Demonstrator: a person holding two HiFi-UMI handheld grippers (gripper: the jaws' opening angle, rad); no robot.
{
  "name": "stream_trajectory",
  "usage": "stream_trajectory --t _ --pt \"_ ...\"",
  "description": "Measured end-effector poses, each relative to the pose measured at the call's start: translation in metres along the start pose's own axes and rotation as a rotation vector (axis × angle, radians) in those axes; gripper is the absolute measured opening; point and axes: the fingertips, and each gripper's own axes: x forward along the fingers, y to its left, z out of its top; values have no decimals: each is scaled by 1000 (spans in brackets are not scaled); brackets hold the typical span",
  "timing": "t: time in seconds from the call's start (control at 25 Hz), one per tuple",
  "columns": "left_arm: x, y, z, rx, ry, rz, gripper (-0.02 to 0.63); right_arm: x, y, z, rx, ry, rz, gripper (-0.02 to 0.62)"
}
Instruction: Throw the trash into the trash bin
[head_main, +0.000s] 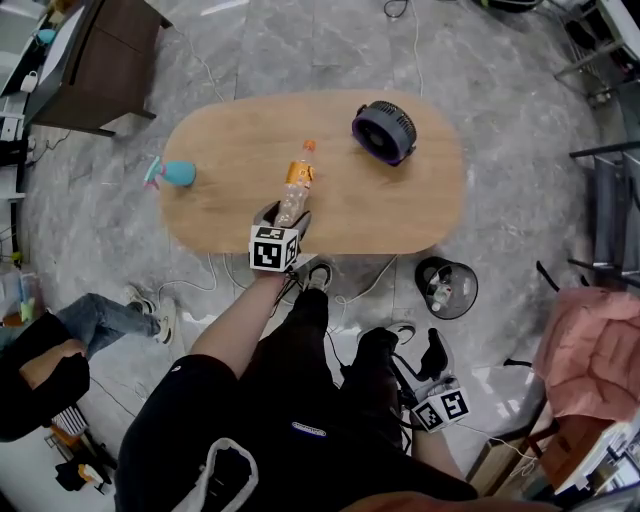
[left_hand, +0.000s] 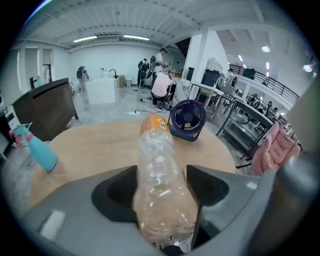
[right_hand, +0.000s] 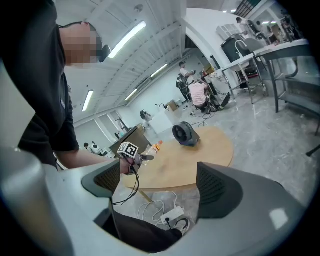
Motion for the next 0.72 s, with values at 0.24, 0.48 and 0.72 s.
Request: stream_trajectory --t 0.24,0.48,0.72 --pt "-32 -21 32 2 -100 -30 316 -14 -5 -5 23 -31 -24 504" --pt "-48 -84 57 66 -157 -131 318 -30 -23 1 21 -84 -58 505" --pt "-45 -193 55 247 -120 -300 316 -67 -68 10 70 -194 -178 505"
